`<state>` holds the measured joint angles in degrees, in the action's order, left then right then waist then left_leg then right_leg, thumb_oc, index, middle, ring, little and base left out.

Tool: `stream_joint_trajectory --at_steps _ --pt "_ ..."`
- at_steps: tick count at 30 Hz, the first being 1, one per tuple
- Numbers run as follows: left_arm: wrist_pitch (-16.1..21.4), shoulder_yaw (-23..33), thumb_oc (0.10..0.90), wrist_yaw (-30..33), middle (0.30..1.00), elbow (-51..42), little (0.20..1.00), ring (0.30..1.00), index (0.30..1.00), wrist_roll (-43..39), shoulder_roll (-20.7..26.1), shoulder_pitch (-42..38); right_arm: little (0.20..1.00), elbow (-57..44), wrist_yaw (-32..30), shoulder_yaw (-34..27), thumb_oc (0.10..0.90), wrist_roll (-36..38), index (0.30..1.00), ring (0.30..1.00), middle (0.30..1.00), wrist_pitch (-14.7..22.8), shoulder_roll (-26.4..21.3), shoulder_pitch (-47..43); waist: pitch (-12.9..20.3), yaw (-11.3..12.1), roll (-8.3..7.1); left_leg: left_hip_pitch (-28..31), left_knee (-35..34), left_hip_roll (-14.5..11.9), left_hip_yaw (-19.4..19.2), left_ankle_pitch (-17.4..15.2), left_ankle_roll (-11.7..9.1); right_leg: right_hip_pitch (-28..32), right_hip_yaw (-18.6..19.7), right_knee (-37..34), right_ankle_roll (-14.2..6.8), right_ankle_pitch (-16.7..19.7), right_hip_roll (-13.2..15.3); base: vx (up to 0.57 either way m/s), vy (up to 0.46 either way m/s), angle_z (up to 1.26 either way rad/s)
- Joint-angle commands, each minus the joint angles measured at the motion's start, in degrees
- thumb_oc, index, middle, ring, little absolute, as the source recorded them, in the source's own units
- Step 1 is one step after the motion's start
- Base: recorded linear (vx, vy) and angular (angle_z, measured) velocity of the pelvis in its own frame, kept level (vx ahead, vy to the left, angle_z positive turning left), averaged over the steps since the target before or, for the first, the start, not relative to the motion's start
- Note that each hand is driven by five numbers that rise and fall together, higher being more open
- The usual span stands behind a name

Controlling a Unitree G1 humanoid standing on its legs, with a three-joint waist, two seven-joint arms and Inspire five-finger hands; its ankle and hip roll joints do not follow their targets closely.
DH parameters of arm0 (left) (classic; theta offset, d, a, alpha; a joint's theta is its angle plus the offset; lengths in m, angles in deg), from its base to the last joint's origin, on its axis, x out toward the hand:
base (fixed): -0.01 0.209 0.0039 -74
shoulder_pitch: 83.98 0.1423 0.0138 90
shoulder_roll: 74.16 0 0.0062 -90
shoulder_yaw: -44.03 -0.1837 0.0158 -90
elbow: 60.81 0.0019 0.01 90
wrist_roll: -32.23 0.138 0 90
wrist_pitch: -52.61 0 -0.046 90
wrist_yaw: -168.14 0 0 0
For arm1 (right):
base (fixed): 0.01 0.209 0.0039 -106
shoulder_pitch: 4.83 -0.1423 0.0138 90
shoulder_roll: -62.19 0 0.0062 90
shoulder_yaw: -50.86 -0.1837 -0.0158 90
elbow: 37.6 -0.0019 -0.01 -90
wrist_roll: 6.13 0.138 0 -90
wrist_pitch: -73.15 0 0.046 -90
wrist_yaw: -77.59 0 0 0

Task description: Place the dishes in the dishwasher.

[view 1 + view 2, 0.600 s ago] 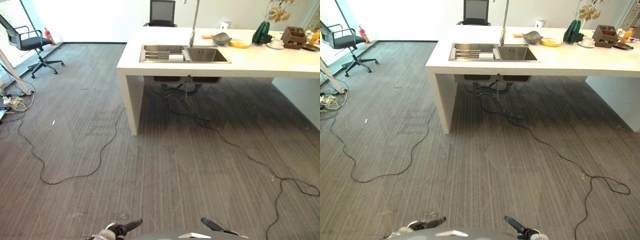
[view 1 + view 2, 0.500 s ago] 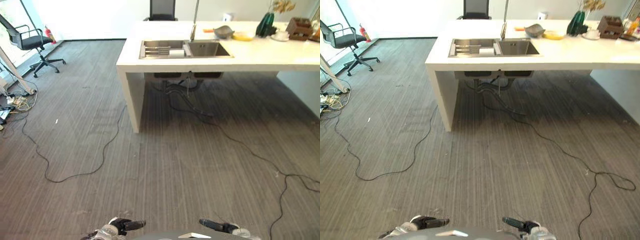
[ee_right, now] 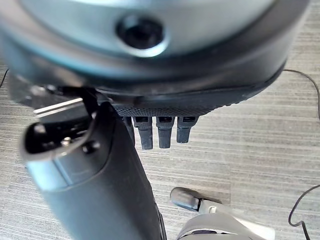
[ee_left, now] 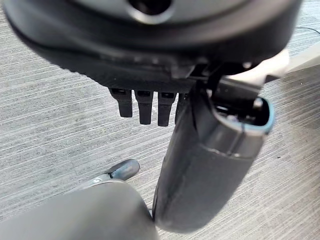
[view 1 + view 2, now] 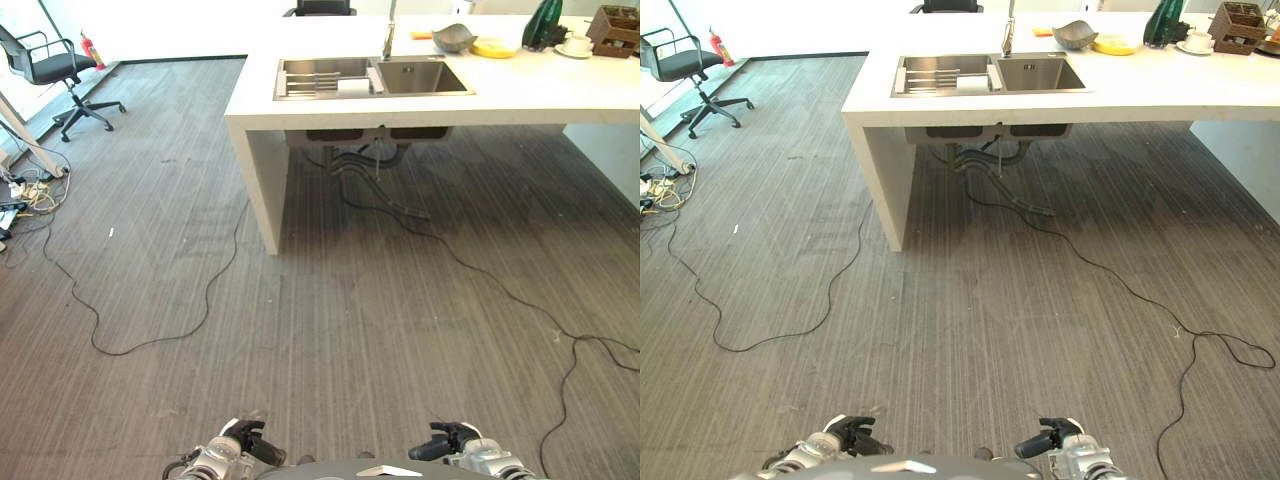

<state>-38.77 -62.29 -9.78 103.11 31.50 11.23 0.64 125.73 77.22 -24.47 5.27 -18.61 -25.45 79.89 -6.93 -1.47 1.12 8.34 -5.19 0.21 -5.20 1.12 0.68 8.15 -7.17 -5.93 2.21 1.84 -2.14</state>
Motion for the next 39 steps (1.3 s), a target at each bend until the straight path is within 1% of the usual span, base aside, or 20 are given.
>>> stream_joint_trajectory --at_steps 1,2,3,5,14,18,19,20,21,24,27,32,33,34,35,36,37,38,39 --pt "0.56 -0.48 0.8 1.12 0.9 4.58 0.9 0.9 0.9 -0.01 -0.13 -3.2 0.9 1.13 -1.5 0.0 0.8 3.95 0.9 0.9 0.9 2.16 -0.53 -3.28 1.77 -0.22 -1.09 -0.11 0.19 -0.69 3.09 -3.99 -4.33 2.56 1.87 0.93 -7.92 -7.76 4.35 0.0 0.0 0.0" --pt "0.56 -0.49 0.8 1.12 0.9 4.58 0.9 0.9 0.9 -0.01 -0.13 -3.2 0.9 1.12 -1.5 0.0 0.8 3.96 0.9 0.9 0.9 2.16 -0.53 -3.27 1.76 -0.21 -1.09 -0.1 0.19 -0.69 3.08 -4.0 -4.33 2.57 1.87 0.93 -7.92 -7.76 4.35 0.0 0.0 0.0" --pt "0.53 -0.33 0.8 1.23 0.9 4.62 0.9 0.9 0.9 -0.21 0.0 -3.15 0.9 0.2 -1.8 -1.37 0.8 6.82 0.9 0.9 0.9 2.72 -0.73 -3.5 1.8 -0.32 -1.1 -0.03 0.19 -0.7 3.08 -4.01 -4.33 2.67 1.89 0.93 -7.89 -7.79 4.29 0.0 0.0 0.0" --pt "0.58 -0.33 0.8 1.24 0.9 4.7 0.9 0.9 0.9 -0.32 0.01 -3.19 0.9 -0.55 -1.89 -1.63 0.8 7.56 0.9 0.9 0.9 3.09 -0.77 -3.78 1.73 -0.34 -1.1 -0.12 0.19 -0.69 3.04 -3.96 -4.3 2.51 1.96 0.93 -7.94 -7.73 4.31 0.0 0.0 0.0" --pt "0.62 1.19 0.8 2.2 0.9 5.29 0.9 0.9 0.9 -2.53 -0.09 -3.39 0.9 -1.98 -3.15 -2.71 0.8 8.78 0.9 0.9 0.9 3.65 -1.88 -4.54 1.99 -0.58 -0.81 -0.18 0.19 -0.78 3.22 -3.69 -4.45 2.5 2.6 0.93 -7.61 -7.82 4.11 0.0 0.0 0.0" --pt "0.81 0.96 0.8 2.31 0.9 4.92 0.9 0.9 0.9 -2.89 -0.19 -3.64 0.9 -2.99 -2.88 -1.74 0.8 8.87 0.9 0.9 0.9 3.74 -1.77 -5.11 1.8 -0.61 -0.68 -0.34 0.19 -0.8 3.4 -3.52 -4.57 2.34 2.44 0.93 -7.47 -7.82 4.05 -0.01 -0.012 0.01" --pt "1.77 2.28 0.8 2.09 0.9 3.02 0.9 0.9 0.9 -4.11 -0.53 -2.79 0.9 -4.78 -1.15 -2.69 0.8 9.78 0.9 0.9 0.9 4.62 -1.17 2.36 1.01 -1.64 -0.38 -0.19 0.19 -0.8 3.26 -3.55 -4.57 2.19 2.73 0.93 -7.41 -7.63 3.84 -0.04 -0.015 0.01" --pt "1.77 2.28 0.8 2.09 0.9 3.02 0.9 0.9 0.9 -4.11 -0.53 -2.79 0.9 -4.78 -1.15 -2.69 0.8 9.78 0.9 0.9 0.9 4.62 -1.17 2.36 1.01 -1.64 -0.38 -0.19 0.19 -0.8 3.26 -3.55 -4.57 2.19 2.73 0.93 -7.41 -7.63 3.84 -0.07 -0.01 0.02" --pt "2.04 2.78 0.8 1.69 0.9 2.34 0.9 0.9 0.9 -4.86 -0.51 -2.29 0.9 -4.74 -0.35 -4.48 0.8 11.01 0.9 0.9 0.9 4.77 -1.27 4.84 0.06 -2.56 -0.06 -0.08 0.19 -0.94 2.8 -3.57 -4.61 1.98 3.13 0.93 -7.28 -7.49 3.62 -0.05 0.003 -0.04" --pt "1.66 3.39 0.8 1.89 0.9 2.45 0.9 0.9 0.9 -5.4 -0.57 -2.45 0.9 -4.16 -1.35 -6.74 0.8 12.16 0.9 0.9 0.9 5.63 -1.45 5.01 -0.91 -3.25 0.61 -0.08 0.19 -1.13 2.52 -3.41 -4.57 1.61 3.28 0.93 -7.16 -7.33 3.42 -0.03 0.001 -0.1" --pt "0.99 3.85 0.8 2.07 0.9 3.94 0.9 0.9 0.9 -4.88 -1.04 -2.18 0.9 -2.83 -1.28 -7.63 0.8 12.97 0.9 0.9 0.9 5.47 -1.49 4.72 -0.97 -3.46 1.03 -0.01 0.19 -1.19 2.41 -3.39 -4.61 1.72 3.29 0.93 -7.07 -7.48 3.34 0.02 -0.004 -0.12" --pt "0.06 6.28 0.8 1.29 0.9 6.59 0.9 0.9 0.9 -8.67 -2.32 -2.03 0.9 -1.39 -0.42 -9.12 0.8 15.38 0.9 0.9 0.9 5.33 -2.04 3.38 -1.15 -3.74 1.74 0.24 0.19 -1.71 2.31 -3.34 -4.96 1.62 3.45 0.97 -6.62 -7.9 2.95 0.05 -0.049 -0.01" --pt "0.08 7.21 0.8 0.85 0.9 6.87 0.9 0.9 0.9 -10.51 -2.67 -1.98 0.9 -1.36 0.35 -9.21 0.8 16.71 0.9 0.9 0.9 5.29 -2.07 3.3 -1.65 -3.79 1.86 0.44 1.8 -2.32 1.93 -3.67 -5.08 1.47 3.99 1.36 -6.22 -8.12 2.7 0.03 -0.069 -0.01" --pt "0.07 7.25 0.8 0.7 0.9 6.8 0.9 0.9 0.9 -11.34 -2.82 -2.27 0.9 -1.32 0.47 -9.19 0.8 17.24 0.9 0.9 0.9 5.18 -2.19 2.91 -2.32 -3.84 1.55 -1.29 6.01 -2.37 1.67 -4.53 -5.34 1.21 4.26 1.72 -5.97 -8.08 2.84 0.03 -0.069 -0.01" --pt "0.07 7.26 0.8 0.69 0.9 6.81 0.9 0.9 0.9 -11.35 -2.82 -2.3 0.9 -1.31 0.48 -9.2 0.8 17.25 0.9 0.9 0.9 5.18 -2.19 2.88 -2.28 -3.87 1.57 -1.61 6.46 -2.4 1.71 -4.77 -5.35 1.1 4.24 1.75 -5.96 -8.07 2.82 -0.07 -0.141 -0.03" --pt "0.19 7.82 0.8 0.51 0.9 6.73 0.9 0.9 0.9 -13.65 -2.82 -3.35 0.9 -2.3 1.27 -9.17 0.8 19.62 0.9 0.9 0.9 5.21 -2.68 2.42 -4.52 -3.78 0.3 -8.38 20.26 -1.91 1.14 -4.99 -6.96 0.63 4.96 2.43 -4.78 -8.17 3.19 -0.07 -0.113 -0.13" --pt "0.19 7.82 0.8 0.51 0.9 6.74 0.9 0.9 0.9 -13.67 -2.81 -3.4 0.9 -2.31 1.27 -9.18 0.8 19.64 0.9 0.9 0.9 5.2 -2.68 2.39 -4.46 -3.87 0.43 -8.91 21.0 -2.07 1.28 -5.33 -7.01 0.46 4.86 2.48 -4.73 -8.16 3.03 -0.03 -0.167 -0.17" --pt "0.23 8.11 0.8 0.16 0.9 6.71 0.9 0.9 0.9 -14.38 -3.03 -3.38 0.9 -2.97 1.77 -9.37 0.8 20.48 0.9 0.9 0.9 5.18 -2.81 3.03 -4.99 -3.63 0.24 -10.96 25.63 -2.67 1.75 -3.19 -7.65 1.23 5.13 2.14 -4.33 -8.39 2.73 0.05 -0.172 -0.07" --pt "0.16 8.18 0.8 0.11 0.9 6.53 0.9 0.9 0.9 -16.21 -3.6 -4.38 0.9 -3.15 1.46 -9.05 0.8 20.1 0.9 0.9 0.9 5.34 -3.57 2.75 -7.32 -2.24 -0.98 -16.97 38.17 -0.81 3.75 1.44 -8.52 2.45 5.69 1.85 -3.61 -8.4 3.6 0.05 -0.169 -0.3"
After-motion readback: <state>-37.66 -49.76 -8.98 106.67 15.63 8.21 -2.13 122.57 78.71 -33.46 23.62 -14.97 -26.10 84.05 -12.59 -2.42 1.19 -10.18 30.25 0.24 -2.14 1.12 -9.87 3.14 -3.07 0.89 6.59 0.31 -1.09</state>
